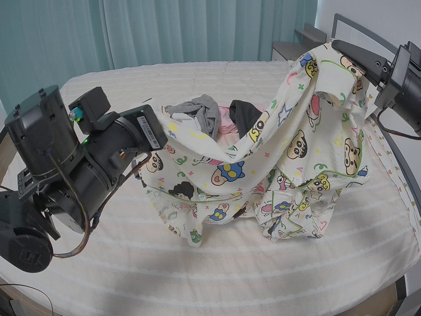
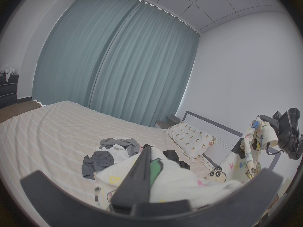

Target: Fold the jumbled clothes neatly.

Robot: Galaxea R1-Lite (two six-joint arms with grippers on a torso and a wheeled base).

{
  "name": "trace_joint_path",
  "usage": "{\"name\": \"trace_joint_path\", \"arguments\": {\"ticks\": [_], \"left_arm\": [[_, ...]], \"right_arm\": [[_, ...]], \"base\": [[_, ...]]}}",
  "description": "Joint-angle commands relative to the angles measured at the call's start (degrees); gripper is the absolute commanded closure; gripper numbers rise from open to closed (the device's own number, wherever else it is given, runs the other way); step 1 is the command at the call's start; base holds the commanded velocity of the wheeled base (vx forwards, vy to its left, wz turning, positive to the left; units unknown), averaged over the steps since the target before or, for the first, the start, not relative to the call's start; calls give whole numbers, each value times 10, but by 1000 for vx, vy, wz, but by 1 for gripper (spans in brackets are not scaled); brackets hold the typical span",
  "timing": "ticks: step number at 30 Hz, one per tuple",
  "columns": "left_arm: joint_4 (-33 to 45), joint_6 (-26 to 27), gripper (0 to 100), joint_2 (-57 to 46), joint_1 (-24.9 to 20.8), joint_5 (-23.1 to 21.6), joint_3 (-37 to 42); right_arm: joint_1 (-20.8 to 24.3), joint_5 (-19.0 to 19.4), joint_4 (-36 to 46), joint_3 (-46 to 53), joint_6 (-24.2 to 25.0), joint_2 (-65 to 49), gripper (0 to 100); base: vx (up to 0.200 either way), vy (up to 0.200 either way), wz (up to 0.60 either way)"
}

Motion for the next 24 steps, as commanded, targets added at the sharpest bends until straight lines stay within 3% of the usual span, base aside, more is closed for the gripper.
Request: {"name": "trace_joint_path", "arguments": {"ticks": [1, 7, 19, 24], "left_arm": [[-1, -1, 100, -23, 1, 1, 19], [-1, 0, 100, -22, 1, 1, 41], [-1, 0, 100, -22, 1, 0, 48], [-2, -1, 100, -24, -4, -1, 51]], "right_arm": [[-1, 0, 0, 14, 0, -9, 100], [0, 1, -3, 50, 1, -12, 100], [4, 6, 0, 54, 13, -49, 100], [4, 6, -1, 68, 14, -56, 100]], "base": [[0, 0, 0], [0, 0, 0], [-200, 0, 0], [0, 0, 0]]}}
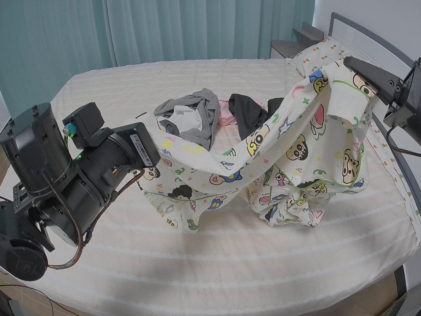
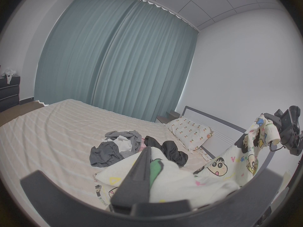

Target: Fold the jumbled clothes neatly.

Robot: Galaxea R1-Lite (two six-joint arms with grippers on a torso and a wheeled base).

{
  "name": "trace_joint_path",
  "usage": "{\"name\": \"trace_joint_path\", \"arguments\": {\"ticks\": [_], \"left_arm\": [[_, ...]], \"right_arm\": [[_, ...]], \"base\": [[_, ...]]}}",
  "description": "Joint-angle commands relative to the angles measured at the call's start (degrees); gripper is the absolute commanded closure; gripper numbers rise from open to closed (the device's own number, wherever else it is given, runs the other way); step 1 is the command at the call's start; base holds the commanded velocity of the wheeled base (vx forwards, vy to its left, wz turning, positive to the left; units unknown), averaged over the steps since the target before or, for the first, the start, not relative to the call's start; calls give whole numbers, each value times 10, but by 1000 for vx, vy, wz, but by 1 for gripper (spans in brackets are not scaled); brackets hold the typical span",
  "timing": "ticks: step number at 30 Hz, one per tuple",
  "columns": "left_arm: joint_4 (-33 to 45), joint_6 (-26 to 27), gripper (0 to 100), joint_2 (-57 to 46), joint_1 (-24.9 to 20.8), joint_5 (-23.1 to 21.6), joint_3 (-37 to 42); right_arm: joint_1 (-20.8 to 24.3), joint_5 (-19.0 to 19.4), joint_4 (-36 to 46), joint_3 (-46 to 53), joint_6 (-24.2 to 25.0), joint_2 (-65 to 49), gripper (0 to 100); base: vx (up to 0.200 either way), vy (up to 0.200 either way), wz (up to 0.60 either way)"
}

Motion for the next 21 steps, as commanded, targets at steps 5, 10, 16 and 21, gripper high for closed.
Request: {"name": "trace_joint_path", "arguments": {"ticks": [5, 10, 16, 21], "left_arm": [[-1, -1, 100, -6, -3, -1, 6], [-3, -1, 100, -7, -8, 0, 6], [-3, -1, 100, -7, -17, 0, 7], [-3, -1, 100, -6, -29, 1, 7]], "right_arm": [[3, 3, -1, 17, -1, -24, 100], [16, 3, -1, 18, -1, -26, 100], [17, 3, -1, 19, -1, -29, 100], [17, 3, 1, 20, -1, -37, 100]], "base": [[0, 0, 0], [0, 0, 0], [0, -200, 0], [0, -200, 0]]}}
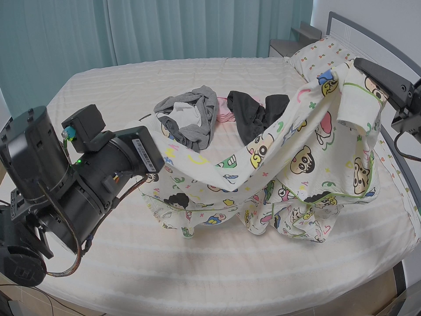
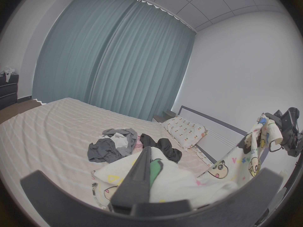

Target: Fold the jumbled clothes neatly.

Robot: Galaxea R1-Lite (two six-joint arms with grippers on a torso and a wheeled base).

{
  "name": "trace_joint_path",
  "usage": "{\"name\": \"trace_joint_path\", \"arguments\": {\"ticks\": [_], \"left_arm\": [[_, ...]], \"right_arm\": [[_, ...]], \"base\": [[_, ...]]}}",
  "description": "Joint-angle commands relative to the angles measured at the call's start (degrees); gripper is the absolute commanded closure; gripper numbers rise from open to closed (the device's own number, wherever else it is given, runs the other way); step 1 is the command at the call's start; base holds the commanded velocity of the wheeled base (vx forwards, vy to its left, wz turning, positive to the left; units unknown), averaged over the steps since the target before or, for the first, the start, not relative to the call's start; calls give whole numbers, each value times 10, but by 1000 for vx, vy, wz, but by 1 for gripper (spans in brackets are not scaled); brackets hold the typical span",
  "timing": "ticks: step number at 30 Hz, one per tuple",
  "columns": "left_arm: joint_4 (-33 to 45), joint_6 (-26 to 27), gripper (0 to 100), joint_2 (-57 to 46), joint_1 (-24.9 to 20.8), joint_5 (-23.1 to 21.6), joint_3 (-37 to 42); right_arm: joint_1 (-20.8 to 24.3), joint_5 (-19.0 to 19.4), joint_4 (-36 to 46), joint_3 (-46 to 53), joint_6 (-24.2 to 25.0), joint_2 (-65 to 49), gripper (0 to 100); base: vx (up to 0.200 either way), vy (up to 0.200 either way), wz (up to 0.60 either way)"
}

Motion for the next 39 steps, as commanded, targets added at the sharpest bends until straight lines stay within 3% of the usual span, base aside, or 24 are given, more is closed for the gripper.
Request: {"name": "trace_joint_path", "arguments": {"ticks": [1, 39], "left_arm": [[0, 0, 100, 1, -7, 0, 0], [-7, -5, 100, 21, -3, -2, -4]], "right_arm": [[0, 0, 2, 1, 0, -9, 100], [-26, -2, -3, 37, -3, 28, 100]], "base": [[0, -200, 0], [0, -200, 0]]}}
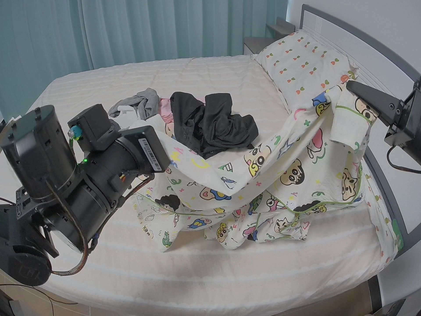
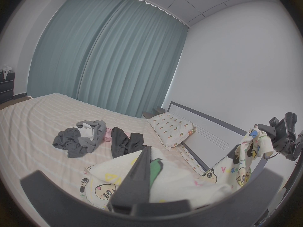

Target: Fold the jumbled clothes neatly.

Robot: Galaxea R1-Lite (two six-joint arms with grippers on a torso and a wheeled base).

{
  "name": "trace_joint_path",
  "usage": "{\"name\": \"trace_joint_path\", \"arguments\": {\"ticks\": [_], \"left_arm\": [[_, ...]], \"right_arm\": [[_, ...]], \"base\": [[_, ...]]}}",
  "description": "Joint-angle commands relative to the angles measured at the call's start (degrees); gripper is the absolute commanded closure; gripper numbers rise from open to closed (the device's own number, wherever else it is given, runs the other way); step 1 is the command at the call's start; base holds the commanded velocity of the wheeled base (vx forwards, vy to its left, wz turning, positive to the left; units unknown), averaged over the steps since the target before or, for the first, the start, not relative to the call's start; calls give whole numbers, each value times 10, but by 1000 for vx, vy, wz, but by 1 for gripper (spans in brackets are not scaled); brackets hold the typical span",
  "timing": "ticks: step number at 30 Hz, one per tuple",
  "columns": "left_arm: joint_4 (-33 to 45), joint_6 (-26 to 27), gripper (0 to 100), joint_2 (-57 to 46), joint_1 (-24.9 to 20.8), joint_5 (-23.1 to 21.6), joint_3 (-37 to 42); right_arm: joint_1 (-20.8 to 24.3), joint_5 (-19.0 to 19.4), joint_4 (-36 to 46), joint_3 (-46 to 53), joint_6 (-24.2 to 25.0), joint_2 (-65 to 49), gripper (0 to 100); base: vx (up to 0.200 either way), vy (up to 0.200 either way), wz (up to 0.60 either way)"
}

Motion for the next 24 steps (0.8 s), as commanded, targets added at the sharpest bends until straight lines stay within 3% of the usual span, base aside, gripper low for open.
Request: {"name": "trace_joint_path", "arguments": {"ticks": [1, 4, 13, 24], "left_arm": [[-8, -10, 100, 8, -1, -1, 4], [-25, -36, 100, 8, -1, -5, 0], [-30, -40, 100, 8, -1, -4, 7], [-29, -40, 100, 5, -3, -3, 11]], "right_arm": [[0, 0, 0, 2, 5, 16, 100], [-1, 0, -1, -3, 4, 24, 100], [-1, 1, -17, 17, 4, 25, 100], [0, 1, -17, 16, 2, 17, 100]], "base": [[0, -200, 0], [0, 0, 0], [0, 0, 0], [-200, 0, 0]]}}
